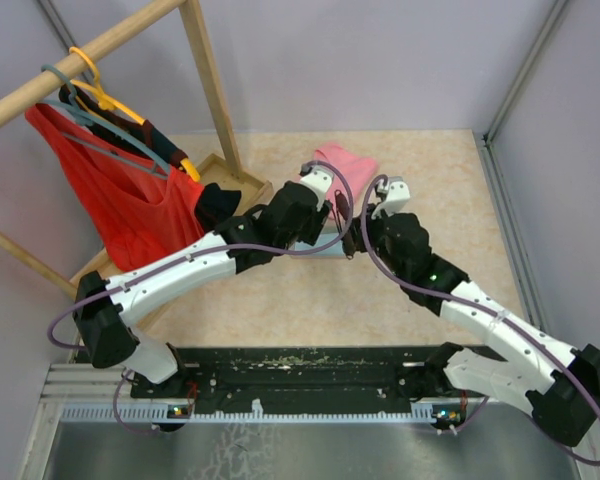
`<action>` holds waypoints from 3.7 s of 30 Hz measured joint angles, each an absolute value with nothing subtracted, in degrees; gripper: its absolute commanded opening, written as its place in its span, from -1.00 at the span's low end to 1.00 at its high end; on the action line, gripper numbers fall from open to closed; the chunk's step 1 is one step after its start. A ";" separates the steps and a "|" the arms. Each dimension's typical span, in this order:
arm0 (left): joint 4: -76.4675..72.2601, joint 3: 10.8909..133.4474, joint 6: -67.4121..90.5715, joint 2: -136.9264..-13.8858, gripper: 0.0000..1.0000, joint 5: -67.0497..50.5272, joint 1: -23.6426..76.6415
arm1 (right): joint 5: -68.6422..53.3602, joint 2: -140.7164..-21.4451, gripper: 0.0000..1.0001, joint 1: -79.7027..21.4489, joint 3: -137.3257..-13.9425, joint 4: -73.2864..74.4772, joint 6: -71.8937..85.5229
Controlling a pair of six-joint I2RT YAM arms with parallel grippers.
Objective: Organize the sunglasses
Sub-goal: Fold the sunglasses, then adjust the sunglasses case at the center of the board.
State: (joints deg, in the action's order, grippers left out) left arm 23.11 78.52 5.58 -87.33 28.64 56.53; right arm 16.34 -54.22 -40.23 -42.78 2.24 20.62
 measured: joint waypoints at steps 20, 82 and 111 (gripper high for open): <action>22.76 78.11 5.74 -88.40 0.18 25.54 56.51 | 5.98 -56.97 -1.00 -40.21 -43.59 2.39 22.26; 28.93 98.65 -35.05 -118.96 0.50 -31.14 35.53 | 9.04 -22.85 -1.00 -35.75 -32.99 28.38 37.78; 25.30 93.76 -29.06 -120.07 -0.32 -28.88 35.53 | 7.84 -20.56 -1.00 -35.75 -31.97 29.26 38.17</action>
State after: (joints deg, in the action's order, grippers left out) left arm 25.30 93.76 -29.06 -120.07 -28.88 35.53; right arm 7.84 -20.56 -35.75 -31.97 29.26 38.17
